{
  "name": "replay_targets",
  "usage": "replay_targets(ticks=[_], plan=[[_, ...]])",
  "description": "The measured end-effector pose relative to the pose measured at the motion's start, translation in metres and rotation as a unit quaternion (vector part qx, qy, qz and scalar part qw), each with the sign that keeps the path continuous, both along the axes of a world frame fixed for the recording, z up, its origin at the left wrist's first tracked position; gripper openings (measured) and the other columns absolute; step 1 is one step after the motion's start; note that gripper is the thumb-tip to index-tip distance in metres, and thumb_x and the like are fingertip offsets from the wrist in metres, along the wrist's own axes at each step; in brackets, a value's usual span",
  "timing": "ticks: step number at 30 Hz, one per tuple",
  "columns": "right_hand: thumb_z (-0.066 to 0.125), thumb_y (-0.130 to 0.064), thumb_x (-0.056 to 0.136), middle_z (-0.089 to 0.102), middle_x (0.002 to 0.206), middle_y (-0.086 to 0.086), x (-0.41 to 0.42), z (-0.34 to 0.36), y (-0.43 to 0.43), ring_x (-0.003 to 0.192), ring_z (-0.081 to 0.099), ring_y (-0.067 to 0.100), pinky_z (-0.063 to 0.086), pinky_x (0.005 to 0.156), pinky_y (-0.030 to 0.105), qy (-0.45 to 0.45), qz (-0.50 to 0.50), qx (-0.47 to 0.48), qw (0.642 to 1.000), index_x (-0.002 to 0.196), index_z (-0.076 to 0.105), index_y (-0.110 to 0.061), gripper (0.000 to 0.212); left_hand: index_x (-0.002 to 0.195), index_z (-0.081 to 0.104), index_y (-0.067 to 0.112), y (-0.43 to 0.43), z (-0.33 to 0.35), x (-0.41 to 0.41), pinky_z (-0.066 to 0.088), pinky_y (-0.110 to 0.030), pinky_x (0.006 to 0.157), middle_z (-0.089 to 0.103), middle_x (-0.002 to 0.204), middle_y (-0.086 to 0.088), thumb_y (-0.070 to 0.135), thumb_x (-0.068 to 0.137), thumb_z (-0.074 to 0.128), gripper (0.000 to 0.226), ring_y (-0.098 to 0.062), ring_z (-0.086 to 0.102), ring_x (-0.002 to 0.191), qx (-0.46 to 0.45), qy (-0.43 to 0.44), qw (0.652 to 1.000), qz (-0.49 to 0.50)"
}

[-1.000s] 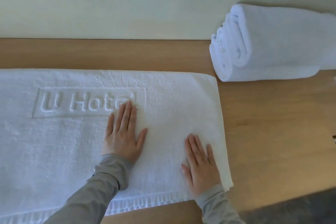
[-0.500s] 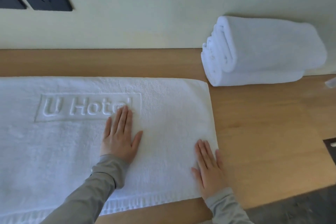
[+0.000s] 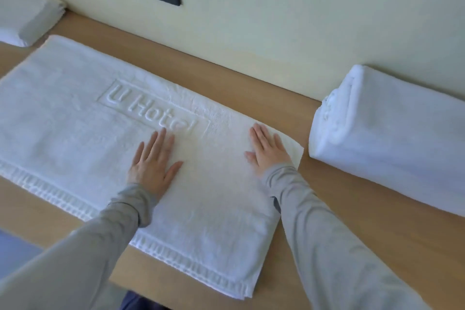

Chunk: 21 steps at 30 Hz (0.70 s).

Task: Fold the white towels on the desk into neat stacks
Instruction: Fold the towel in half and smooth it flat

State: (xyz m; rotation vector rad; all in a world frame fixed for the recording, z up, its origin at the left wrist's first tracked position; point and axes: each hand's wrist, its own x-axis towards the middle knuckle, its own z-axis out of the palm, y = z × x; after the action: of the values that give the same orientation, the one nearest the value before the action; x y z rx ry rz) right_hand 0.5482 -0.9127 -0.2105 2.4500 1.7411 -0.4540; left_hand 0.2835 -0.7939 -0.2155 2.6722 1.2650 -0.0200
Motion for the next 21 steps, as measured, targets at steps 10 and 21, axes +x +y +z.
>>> replay_targets(ticks=[10, 21], plan=[[0.029, -0.030, 0.098, 0.048, 0.129, 0.014, 0.037, 0.043, 0.005, 0.116, 0.046, 0.030, 0.038, 0.094, 0.037, 0.000, -0.147, -0.038, 0.988, 0.128, 0.043, -0.006, 0.040, 0.144, 0.027, 0.010, -0.192, 0.046, 0.010, 0.026, -0.048, 0.108, 0.028, 0.147, -0.016, 0.024, 0.081, 0.069, 0.076, -0.035, 0.026, 0.135, -0.255, -0.266, 0.652, 0.662], [0.056, -0.041, 0.090, 0.047, 0.136, 0.016, 0.071, 0.073, 0.021, 0.122, 0.049, 0.031, 0.040, 0.096, 0.036, 0.121, -0.208, -0.168, 0.956, 0.140, 0.033, -0.002, 0.068, 0.075, 0.060, 0.007, -0.234, 0.045, 0.033, 0.051, -0.034, 0.065, 0.063, 0.074, -0.008, 0.022, 0.075, 0.077, 0.023, -0.023, 0.058, 0.064, -0.434, -0.381, 0.457, 0.676]])
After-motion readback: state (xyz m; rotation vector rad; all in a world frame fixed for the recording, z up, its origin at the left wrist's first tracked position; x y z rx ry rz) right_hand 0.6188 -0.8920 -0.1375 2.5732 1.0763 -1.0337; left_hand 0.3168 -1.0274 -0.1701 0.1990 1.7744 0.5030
